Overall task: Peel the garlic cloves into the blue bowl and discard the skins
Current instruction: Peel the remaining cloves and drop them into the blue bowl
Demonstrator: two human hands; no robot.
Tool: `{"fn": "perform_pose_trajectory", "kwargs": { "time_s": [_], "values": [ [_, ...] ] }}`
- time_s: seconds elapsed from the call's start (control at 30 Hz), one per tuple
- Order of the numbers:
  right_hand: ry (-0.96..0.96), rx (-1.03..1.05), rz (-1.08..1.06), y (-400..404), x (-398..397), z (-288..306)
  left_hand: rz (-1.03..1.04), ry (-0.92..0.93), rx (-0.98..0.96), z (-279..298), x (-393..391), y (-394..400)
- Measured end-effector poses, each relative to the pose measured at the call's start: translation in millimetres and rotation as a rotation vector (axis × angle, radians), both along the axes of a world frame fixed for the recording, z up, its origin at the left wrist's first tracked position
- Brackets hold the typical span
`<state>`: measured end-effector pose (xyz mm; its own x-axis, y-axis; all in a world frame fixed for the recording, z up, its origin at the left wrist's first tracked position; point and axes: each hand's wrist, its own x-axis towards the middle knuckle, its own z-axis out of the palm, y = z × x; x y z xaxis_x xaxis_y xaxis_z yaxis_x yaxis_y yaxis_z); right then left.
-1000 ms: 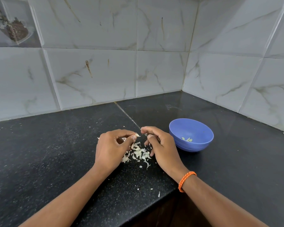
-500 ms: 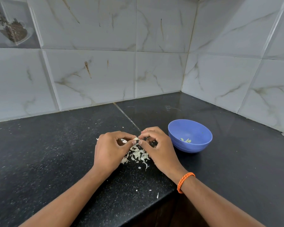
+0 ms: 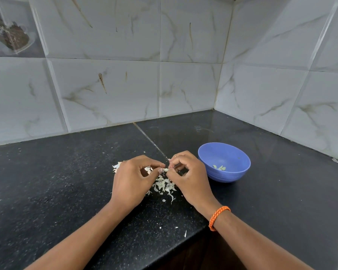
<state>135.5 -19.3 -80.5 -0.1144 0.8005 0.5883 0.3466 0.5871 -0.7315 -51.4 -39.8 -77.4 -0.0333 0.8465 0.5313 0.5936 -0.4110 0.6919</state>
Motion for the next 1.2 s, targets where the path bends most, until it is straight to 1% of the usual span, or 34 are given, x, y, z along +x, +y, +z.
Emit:
{"fn": "perform_pose_trajectory", "kwargs": {
  "time_s": [0.07,0.17,0.3,0.53,0.7,0.77,0.87,1.03,1.2],
  "values": [
    [0.003,0.014,-0.008,0.4,0.1,-0.5,0.025,0.016,0.010,2.5,1.1,-1.6],
    [0.025,0.030,-0.025,-0.5,0.7,-1.9,0.044,-0.009,0.018,4.5,2.1,-4.1],
    [0.047,0.024,-0.049,-2.9,0.5,-3.0,0.017,-0.037,-0.004,8.5,7.3,-9.3],
    [-0.030,0.094,-0.049,-3.8,-2.3,-3.7,0.003,-0.124,-0.068,9.6,10.1,-14.1],
    [-0.049,0.107,-0.048,-3.2,-2.8,-3.9,0.000,-0.106,-0.083,9.7,12.3,-15.3],
    [-0.059,0.116,-0.045,-3.8,-2.2,-3.5,-0.051,-0.140,-0.084,8.6,10.7,-13.8],
    [-0.073,0.150,-0.048,-5.9,-2.0,-2.8,-0.124,-0.245,-0.124,8.2,9.1,-12.1],
    [-0.149,0.230,-0.123,-6.0,-3.0,-5.0,-0.171,-0.397,-0.128,10.8,8.2,-10.4],
    [-0.140,0.264,-0.182,-6.2,-2.1,-5.0,-0.182,-0.418,-0.186,12.6,7.6,-11.8]
  ]
}}
